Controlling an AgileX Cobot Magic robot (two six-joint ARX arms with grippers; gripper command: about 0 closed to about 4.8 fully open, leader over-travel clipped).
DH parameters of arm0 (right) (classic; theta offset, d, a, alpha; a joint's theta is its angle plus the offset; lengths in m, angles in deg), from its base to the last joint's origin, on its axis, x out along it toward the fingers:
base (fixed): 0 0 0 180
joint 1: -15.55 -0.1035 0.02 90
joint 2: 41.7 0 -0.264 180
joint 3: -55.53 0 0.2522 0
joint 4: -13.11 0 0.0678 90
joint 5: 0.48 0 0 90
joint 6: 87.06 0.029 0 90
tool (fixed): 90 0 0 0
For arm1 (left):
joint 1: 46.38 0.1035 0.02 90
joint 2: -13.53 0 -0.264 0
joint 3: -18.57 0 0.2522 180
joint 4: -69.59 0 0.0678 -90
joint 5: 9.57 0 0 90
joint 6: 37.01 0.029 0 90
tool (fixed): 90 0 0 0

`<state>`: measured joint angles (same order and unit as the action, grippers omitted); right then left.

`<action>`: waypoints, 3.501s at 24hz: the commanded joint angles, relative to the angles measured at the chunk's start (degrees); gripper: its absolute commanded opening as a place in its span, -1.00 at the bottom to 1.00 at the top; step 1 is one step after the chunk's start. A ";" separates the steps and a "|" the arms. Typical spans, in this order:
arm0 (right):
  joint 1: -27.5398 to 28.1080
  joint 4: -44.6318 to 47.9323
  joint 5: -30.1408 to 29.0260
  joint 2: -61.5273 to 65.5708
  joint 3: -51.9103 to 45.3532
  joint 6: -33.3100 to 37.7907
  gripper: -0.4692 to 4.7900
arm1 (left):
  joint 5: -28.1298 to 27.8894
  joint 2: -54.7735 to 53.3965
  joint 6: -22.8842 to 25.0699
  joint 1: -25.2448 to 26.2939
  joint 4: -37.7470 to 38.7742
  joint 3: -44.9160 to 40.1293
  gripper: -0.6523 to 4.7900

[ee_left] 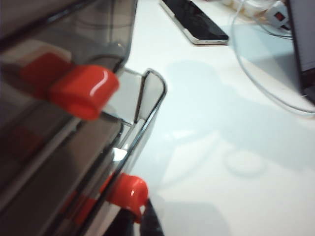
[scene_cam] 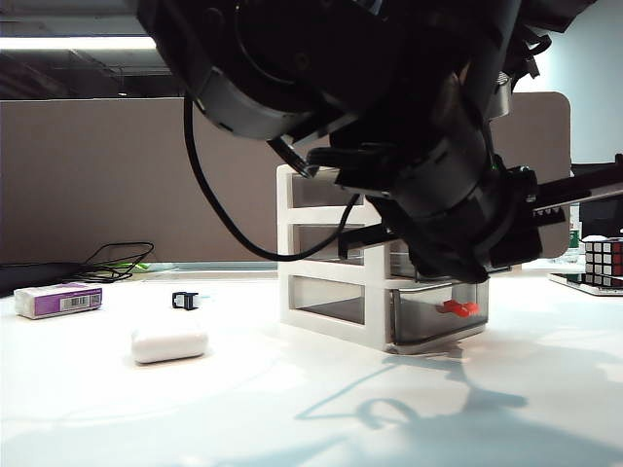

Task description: Open the second layer of the drawer on the table, pick up the earphone case on the table and put it in, and finally close the drawer.

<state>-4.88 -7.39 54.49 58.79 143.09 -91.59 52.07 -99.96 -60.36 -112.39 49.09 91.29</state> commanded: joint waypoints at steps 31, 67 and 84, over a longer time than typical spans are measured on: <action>-0.63 -3.78 0.37 0.07 -0.04 -0.24 -0.84 | 3.23 11.45 4.35 -6.08 11.72 -4.44 -0.78; -0.66 -4.02 0.33 0.07 -0.02 0.02 -0.84 | 29.00 12.74 12.33 6.45 16.48 -4.09 -0.78; -0.66 -5.20 0.35 0.04 -0.02 0.02 -0.84 | 20.61 22.23 24.46 4.02 17.94 -4.37 -0.78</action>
<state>-5.33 -9.36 54.34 58.55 143.37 -91.57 74.56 -79.46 -38.70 -108.31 66.27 87.03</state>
